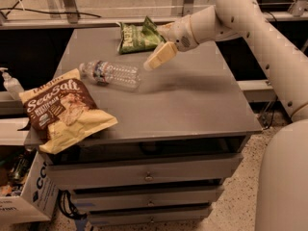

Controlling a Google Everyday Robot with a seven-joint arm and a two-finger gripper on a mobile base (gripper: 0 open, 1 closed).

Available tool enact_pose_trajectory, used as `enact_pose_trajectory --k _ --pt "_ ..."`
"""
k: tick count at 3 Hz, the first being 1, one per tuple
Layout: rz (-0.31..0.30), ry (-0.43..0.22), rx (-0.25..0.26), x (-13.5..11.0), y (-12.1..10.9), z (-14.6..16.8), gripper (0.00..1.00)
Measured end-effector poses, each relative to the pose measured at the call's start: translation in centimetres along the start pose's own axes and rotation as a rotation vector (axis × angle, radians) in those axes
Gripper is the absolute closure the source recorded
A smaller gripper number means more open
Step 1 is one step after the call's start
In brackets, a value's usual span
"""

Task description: Move water bottle near brown chip bag

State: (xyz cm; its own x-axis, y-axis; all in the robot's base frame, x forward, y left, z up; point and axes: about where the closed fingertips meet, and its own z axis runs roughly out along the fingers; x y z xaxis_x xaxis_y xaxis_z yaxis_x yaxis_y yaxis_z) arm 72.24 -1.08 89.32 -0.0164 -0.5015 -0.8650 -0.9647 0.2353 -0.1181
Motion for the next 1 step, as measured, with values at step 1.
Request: enact_pose_trajectory --k 1 --pt "0.000 0.000 0.000 0.00 0.01 0.02 0.00"
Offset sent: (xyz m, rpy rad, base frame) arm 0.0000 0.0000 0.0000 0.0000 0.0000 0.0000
